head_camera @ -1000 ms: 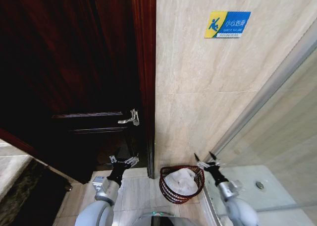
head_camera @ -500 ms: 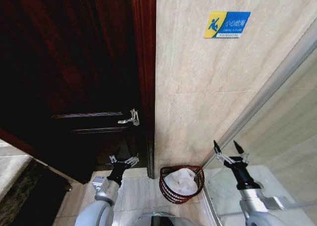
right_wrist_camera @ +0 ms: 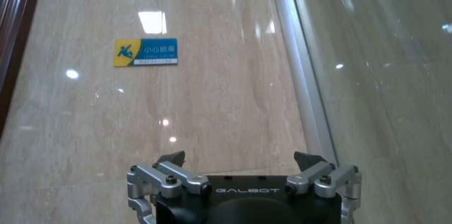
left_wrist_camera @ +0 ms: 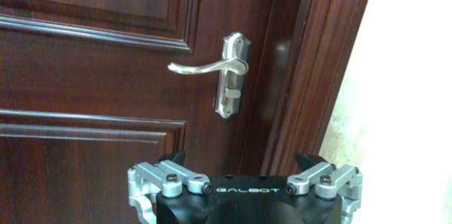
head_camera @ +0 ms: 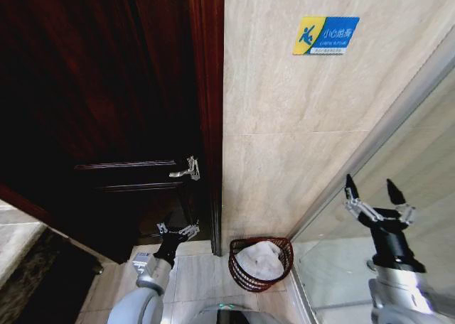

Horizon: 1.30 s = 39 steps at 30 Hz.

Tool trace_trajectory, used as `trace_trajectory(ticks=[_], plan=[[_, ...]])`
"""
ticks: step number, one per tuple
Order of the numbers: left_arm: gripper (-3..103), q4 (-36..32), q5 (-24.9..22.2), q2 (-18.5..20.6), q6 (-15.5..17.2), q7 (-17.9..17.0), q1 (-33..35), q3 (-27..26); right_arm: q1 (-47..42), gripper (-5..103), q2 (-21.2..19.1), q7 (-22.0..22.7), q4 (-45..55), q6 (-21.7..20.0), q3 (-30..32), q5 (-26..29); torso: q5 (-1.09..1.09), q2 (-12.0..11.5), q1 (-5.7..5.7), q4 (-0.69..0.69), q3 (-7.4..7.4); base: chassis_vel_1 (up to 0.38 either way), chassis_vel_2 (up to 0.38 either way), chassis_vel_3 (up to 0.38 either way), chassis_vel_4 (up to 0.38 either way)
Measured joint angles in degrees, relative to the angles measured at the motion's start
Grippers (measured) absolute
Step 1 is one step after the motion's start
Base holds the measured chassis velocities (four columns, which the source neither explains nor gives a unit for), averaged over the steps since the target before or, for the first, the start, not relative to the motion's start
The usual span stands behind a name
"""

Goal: Discard the used towel into the hamper.

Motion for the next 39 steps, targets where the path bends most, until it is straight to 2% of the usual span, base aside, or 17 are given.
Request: trace_trajectory(ticks=[13,24,34,39], plan=[[100,0.0,0.0,0.0,0.0,0.0,0.0,0.0,0.2,100,0.4,1.3,-0.4,-0.5,-1.3,-2.2,0.0,0.0,0.0,0.0,0.0,0.0,0.0,0.0,0.0],[100,0.0,0.0,0.0,0.0,0.0,0.0,0.0,-1.2,100,-0.5,-2.9,-0.5,-0.5,-0.7,-1.7,0.0,0.0,0.01,0.0,0.0,0.0,0.0,0.0,0.0],[100,0.0,0.0,0.0,0.0,0.0,0.0,0.0,-0.8,100,-0.7,-3.1,-0.6,-0.3,-1.2,-1.6,0.0,0.0,0.0,-0.01,0.0,0.096,-0.094,-0.094,0.094],[100,0.0,0.0,0.0,0.0,0.0,0.0,0.0,-0.7,100,-0.8,-3.9,-0.6,1.1,-1.1,-1.6,0.0,0.0,-0.06,0.0,-0.02,0.211,-0.21,-0.201,0.199]])
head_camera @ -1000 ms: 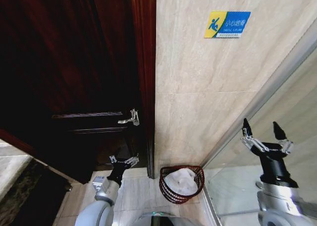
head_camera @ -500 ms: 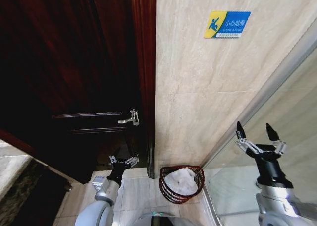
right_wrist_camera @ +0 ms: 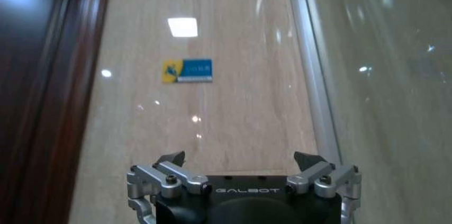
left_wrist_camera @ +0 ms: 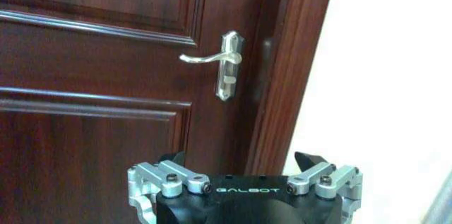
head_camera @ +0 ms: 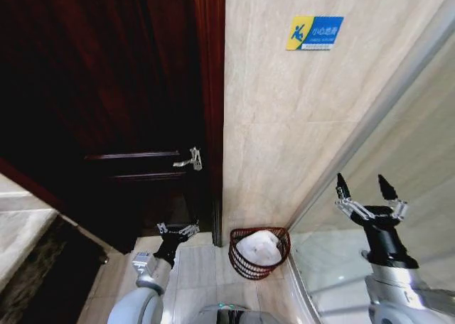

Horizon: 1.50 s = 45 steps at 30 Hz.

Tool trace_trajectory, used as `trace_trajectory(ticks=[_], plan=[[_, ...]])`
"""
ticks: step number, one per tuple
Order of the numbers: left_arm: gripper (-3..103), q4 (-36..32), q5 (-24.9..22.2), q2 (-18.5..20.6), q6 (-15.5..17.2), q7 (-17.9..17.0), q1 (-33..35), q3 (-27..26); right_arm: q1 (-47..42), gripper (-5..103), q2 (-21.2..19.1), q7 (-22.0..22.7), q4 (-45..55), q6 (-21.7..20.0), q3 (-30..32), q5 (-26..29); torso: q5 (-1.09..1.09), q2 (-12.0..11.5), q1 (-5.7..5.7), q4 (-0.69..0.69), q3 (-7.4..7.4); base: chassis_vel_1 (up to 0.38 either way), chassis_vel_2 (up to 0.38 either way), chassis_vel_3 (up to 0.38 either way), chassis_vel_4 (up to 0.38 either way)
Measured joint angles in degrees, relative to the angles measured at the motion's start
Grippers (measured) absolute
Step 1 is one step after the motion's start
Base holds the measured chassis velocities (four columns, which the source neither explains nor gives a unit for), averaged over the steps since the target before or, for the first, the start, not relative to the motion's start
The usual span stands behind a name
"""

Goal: Discard the used towel into the hamper.

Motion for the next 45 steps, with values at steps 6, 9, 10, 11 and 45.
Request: trace_trajectory(ticks=[6,9,10,11,45], plan=[[100,0.0,0.0,0.0,0.0,0.0,0.0,0.0,-0.1,100,0.2,-0.1,0.0,0.3,-0.2,0.0,0.01,0.0,-0.02,-0.01,-0.01,0.096,-0.104,-0.114,0.108],[100,0.0,0.0,0.0,0.0,0.0,0.0,0.0,0.0,100,0.2,-0.2,0.0,0.3,-0.1,0.2,0.01,0.0,0.1,0.0,0.04,-0.01,0.014,0.021,-0.011],[100,0.0,0.0,0.0,0.0,0.0,0.0,0.0,0.0,100,0.2,-0.2,0.0,0.3,-0.1,0.2,0.01,0.0,0.1,0.0,0.04,-0.031,0.043,0.062,-0.034],[100,0.0,0.0,0.0,0.0,0.0,0.0,0.0,0.0,100,0.2,-0.3,0.0,0.3,0.0,0.2,0.01,0.0,0.14,0.01,0.04,-0.056,0.044,0.062,-0.034],[100,0.0,0.0,0.0,0.0,0.0,0.0,0.0,-0.5,100,0.6,-2.5,-0.4,3.1,1.5,1.4,-0.01,0.0,0.14,0.0,0.04,0.106,-0.112,-0.113,0.113]])
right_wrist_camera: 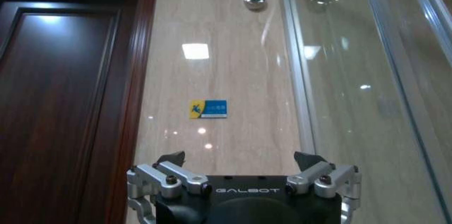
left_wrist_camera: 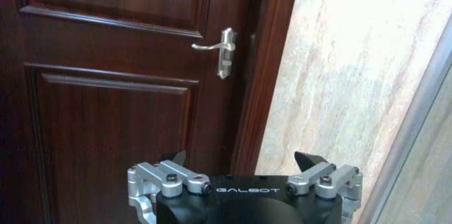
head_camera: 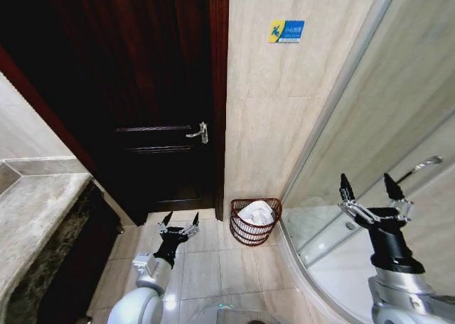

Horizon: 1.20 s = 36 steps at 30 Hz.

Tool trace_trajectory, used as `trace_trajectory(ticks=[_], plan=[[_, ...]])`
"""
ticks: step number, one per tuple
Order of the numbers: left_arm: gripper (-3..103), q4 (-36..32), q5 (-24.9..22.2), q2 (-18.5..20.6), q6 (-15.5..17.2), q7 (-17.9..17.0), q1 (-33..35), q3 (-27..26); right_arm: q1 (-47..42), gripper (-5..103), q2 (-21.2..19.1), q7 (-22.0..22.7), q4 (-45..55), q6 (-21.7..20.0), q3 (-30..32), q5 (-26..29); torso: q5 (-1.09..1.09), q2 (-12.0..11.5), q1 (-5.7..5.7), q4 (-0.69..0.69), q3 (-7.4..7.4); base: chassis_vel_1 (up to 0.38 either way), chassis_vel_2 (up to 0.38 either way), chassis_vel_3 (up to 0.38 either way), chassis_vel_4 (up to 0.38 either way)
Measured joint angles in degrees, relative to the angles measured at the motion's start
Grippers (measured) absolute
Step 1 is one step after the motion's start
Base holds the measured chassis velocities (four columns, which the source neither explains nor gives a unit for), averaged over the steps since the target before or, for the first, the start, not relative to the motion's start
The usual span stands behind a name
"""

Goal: Discard the used towel into the hamper.

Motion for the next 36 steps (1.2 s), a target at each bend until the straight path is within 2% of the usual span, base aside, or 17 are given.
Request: trace_trajectory(ticks=[9,19,27,33,36], plan=[[100,0.0,0.0,0.0,0.0,0.0,0.0,0.0,0.1,100,-0.1,0.4,-0.3,0.0,1.0,1.6,0.02,0.0,-0.08,0.0,-0.02,0.054,-0.05,-0.047,0.045],[100,0.0,0.0,0.0,0.0,0.0,0.0,0.0,0.4,100,-0.8,0.6,-1.0,0.2,2.0,2.7,0.01,0.0,-0.08,0.0,-0.03,0.178,-0.199,-0.176,0.186],[100,0.0,0.0,0.0,0.0,0.0,0.0,0.0,0.5,100,-0.7,1.5,-1.5,1.6,2.3,2.6,0.02,0.1,-0.18,-0.01,-0.07,0.194,-0.189,-0.172,0.184],[100,0.0,0.0,0.0,0.0,0.0,0.0,0.0,0.4,100,-0.4,0.5,-2.1,2.6,2.6,2.9,0.01,0.0,-0.03,0.0,0.0,-0.029,0.013,0.026,-0.016],[100,0.0,0.0,0.0,0.0,0.0,0.0,0.0,0.5,100,0.2,-0.6,-3.1,4.6,2.3,2.4,0.01,0.0,0.0,0.01,0.0,-0.082,0.066,0.051,-0.064]])
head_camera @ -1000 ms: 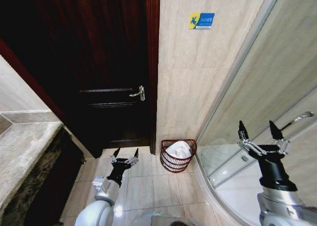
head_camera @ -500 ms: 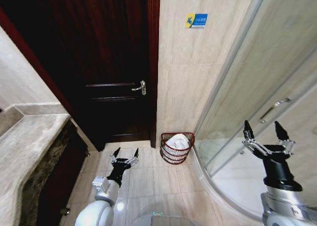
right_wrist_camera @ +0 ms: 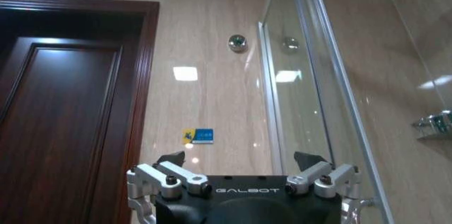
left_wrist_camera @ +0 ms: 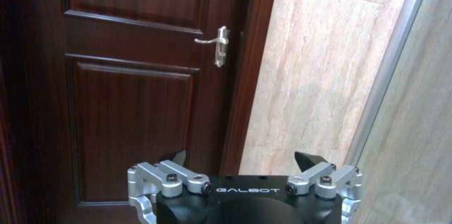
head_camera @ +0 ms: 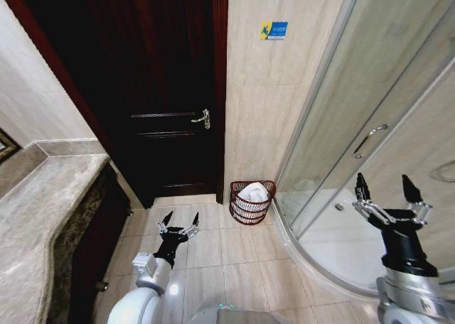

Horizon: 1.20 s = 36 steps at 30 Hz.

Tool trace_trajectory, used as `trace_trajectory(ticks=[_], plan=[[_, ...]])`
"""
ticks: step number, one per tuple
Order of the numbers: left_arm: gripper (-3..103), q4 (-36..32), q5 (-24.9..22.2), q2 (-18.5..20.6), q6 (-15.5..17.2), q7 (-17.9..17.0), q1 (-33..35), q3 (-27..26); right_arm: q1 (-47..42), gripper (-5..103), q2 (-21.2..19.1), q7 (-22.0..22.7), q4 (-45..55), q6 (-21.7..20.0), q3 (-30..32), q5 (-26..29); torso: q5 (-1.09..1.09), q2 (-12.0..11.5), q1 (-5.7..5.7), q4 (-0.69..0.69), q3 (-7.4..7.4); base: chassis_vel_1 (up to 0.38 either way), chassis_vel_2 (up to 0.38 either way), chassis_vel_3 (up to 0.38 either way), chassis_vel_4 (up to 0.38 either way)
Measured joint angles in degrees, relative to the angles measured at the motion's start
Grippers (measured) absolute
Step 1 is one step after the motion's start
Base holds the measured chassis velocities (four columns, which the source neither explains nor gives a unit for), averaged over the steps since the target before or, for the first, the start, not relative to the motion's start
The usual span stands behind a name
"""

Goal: Discard the used towel into the hamper.

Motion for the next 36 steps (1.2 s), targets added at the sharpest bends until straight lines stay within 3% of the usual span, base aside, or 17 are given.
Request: trace_trajectory(ticks=[36], plan=[[100,0.0,0.0,0.0,0.0,0.0,0.0,0.0,-0.2,100,0.4,-1.4,-1.2,2.2,1.1,1.0,0.01,0.0,-0.08,0.0,-0.03,-0.078,-0.083,-0.08,-0.08]])
